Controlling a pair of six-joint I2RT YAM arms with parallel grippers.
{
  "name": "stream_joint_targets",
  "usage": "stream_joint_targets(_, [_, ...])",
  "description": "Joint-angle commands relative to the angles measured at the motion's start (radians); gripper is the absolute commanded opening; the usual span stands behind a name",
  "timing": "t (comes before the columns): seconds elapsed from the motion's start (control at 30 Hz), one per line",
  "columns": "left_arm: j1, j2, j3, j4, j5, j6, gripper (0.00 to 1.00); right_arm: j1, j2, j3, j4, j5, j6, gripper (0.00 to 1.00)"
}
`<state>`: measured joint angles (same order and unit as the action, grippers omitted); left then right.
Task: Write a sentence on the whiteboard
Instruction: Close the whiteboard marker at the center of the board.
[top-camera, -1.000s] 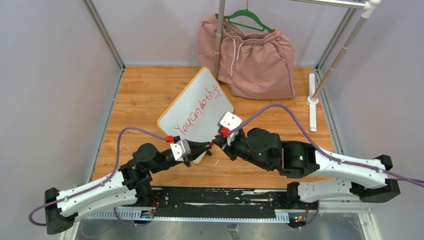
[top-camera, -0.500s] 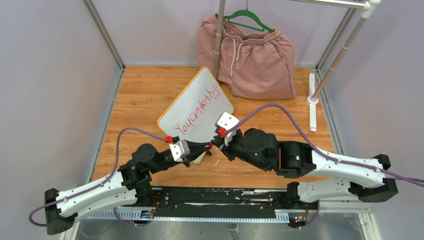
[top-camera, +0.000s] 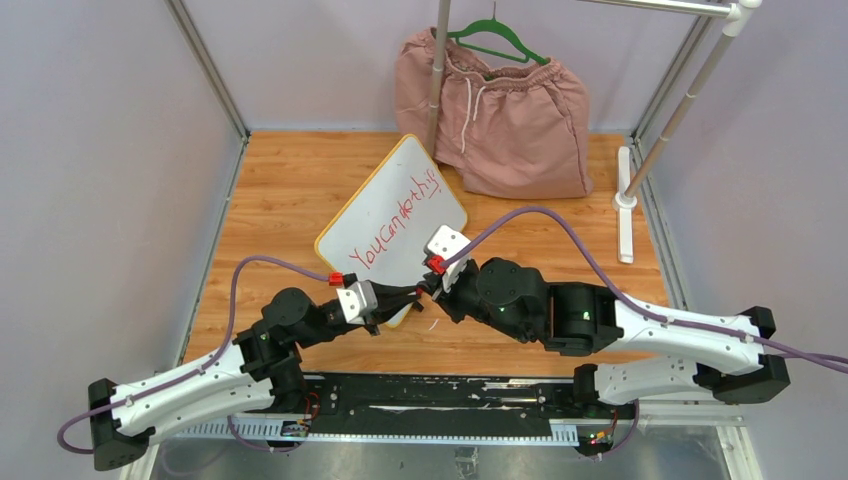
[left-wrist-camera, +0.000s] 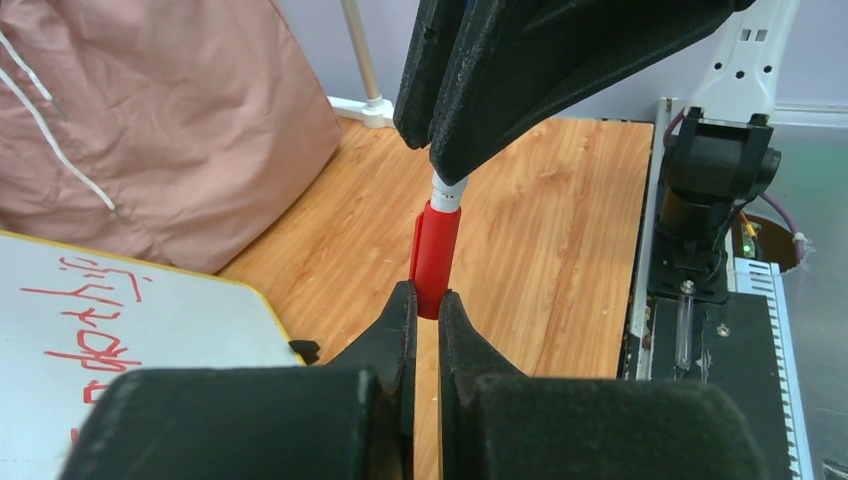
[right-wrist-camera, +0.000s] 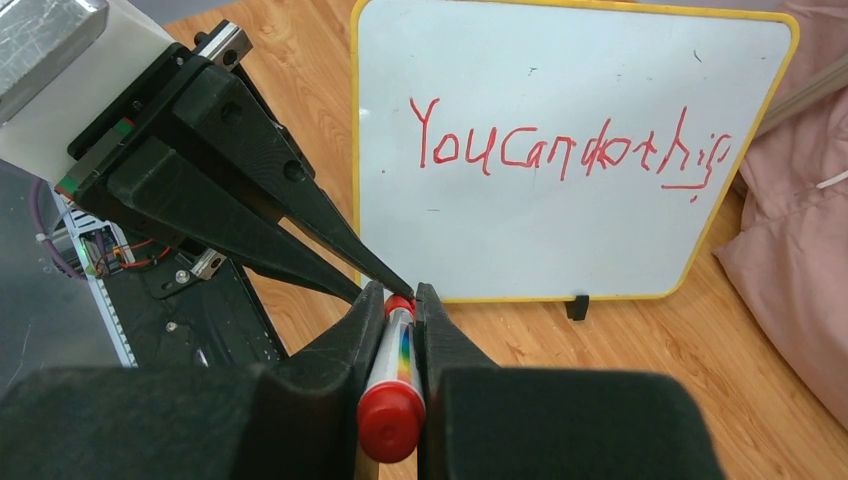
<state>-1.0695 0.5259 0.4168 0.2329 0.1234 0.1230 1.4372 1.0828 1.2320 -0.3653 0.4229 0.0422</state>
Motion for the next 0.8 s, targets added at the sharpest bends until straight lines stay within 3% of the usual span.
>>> stream_joint_targets(0.0, [-0.008, -0.026, 0.027, 0.054, -0.010, -0.018, 0.00, 0.006, 0.015, -0.008, -0.021, 0.029, 0.029, 0.00])
stream_joint_targets(0.77, [-0.007, -0.058, 0.093, 0.057, -0.011, -0.065, 0.00, -0.006, 0.039, -0.037, 0.024, 0.002, 0.097, 0.00])
